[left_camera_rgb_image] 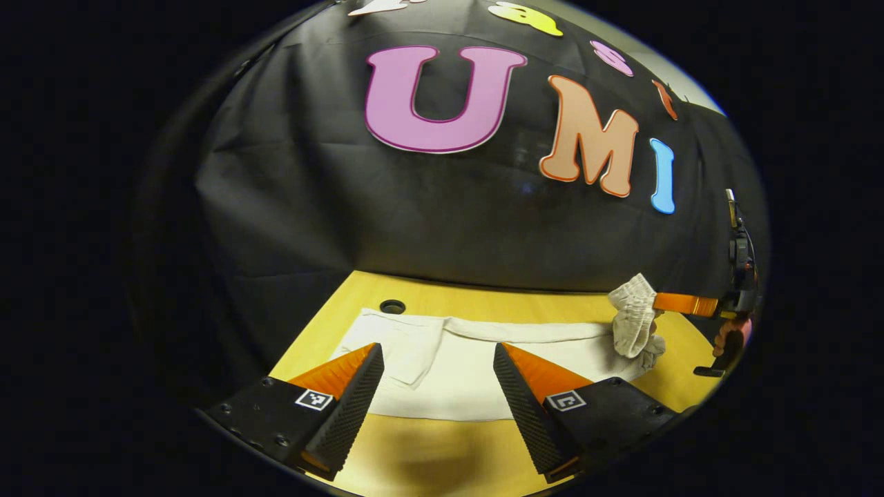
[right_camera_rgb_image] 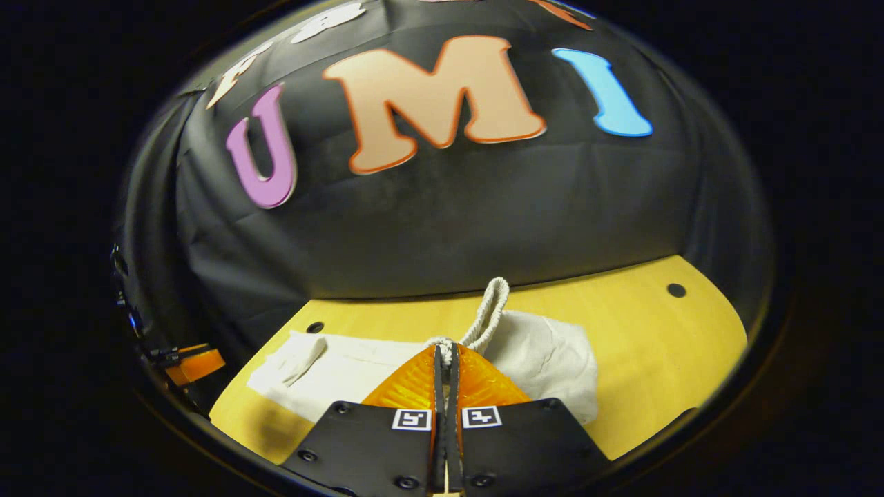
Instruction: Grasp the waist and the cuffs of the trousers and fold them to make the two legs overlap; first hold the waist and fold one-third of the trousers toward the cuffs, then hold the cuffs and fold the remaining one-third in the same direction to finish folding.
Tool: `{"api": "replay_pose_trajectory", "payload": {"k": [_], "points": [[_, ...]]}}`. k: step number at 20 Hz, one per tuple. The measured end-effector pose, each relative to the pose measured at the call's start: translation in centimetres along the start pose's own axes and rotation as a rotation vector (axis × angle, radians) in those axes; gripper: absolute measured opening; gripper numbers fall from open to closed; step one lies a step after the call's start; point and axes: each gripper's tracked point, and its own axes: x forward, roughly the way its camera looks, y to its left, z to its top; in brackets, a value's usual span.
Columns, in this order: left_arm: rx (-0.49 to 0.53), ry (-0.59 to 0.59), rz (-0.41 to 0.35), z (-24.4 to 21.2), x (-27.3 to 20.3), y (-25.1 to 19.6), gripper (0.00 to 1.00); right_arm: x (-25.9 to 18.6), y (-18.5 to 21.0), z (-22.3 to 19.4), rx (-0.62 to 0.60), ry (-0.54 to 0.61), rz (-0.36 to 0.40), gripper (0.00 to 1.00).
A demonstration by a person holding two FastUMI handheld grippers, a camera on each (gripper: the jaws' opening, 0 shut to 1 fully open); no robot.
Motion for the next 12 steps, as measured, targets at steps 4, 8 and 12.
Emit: {"api": "replay_pose_trajectory", "payload": {"k": [4,8,12], "points": [[-0.029,0.031,0.053,-1.2,0.0,2.2,0.95,-0.4,-0.8,0.8,-0.068,0.074,0.070,0.05],[-0.033,0.120,0.109,-3.4,-0.4,4.2,0.96,0.0,-2.1,1.5,-0.044,0.106,0.113,0.39],[-0.010,0.159,0.133,-4.7,0.3,5.6,0.96,-1.0,-4.5,2.2,-0.053,0.109,0.054,0.98]]}}
